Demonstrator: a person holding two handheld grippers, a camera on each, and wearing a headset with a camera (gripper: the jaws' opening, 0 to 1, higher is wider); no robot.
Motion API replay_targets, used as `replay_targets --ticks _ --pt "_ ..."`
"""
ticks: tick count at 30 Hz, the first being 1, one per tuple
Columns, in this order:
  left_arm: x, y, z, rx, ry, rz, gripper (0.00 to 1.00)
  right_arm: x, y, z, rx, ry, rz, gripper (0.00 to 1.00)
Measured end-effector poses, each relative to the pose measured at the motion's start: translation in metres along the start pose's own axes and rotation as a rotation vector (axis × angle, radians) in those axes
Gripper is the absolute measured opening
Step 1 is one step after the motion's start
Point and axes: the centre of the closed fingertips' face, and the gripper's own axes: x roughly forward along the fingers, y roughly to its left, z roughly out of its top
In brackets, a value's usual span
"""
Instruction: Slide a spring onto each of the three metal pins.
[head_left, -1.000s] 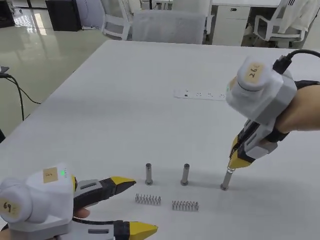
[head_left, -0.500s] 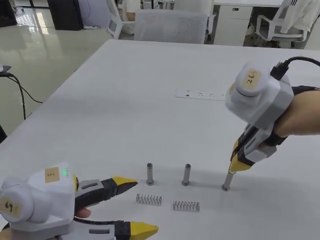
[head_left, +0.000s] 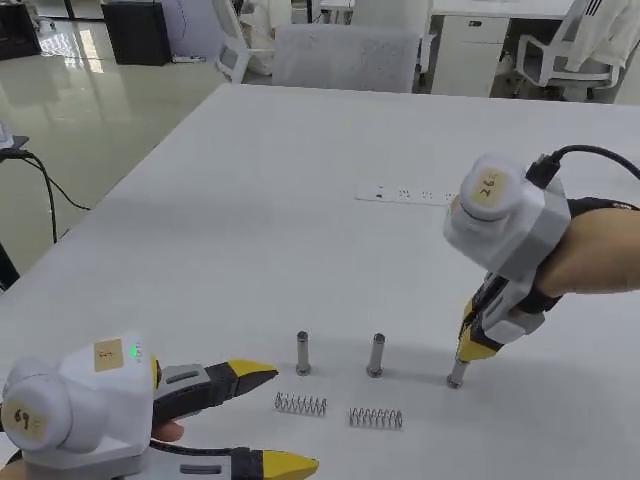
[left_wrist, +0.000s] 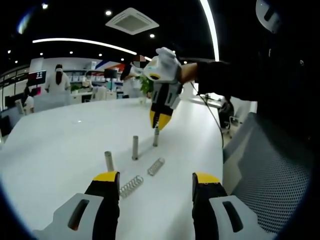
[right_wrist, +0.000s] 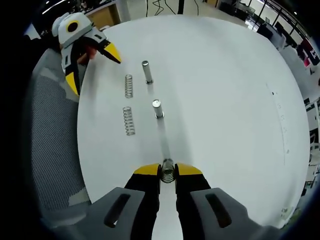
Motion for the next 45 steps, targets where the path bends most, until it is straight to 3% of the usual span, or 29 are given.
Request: replay_targets --ticks 19,33,45 --pt "-0.001 0.002 -0.001 0.001 0.002 0.006 0.53 0.032 -0.006 -0.012 0.027 0.023 0.002 0.08" --pt "0.000 0.002 -0.001 0.002 0.005 0.009 0.53 0.030 -0.006 -0.010 0.016 0.007 -0.010 0.14" --pt "0.000 0.001 -0.001 0.006 0.010 0.004 0.52 0.015 0.000 0.004 -0.008 -0.035 -0.034 0.18"
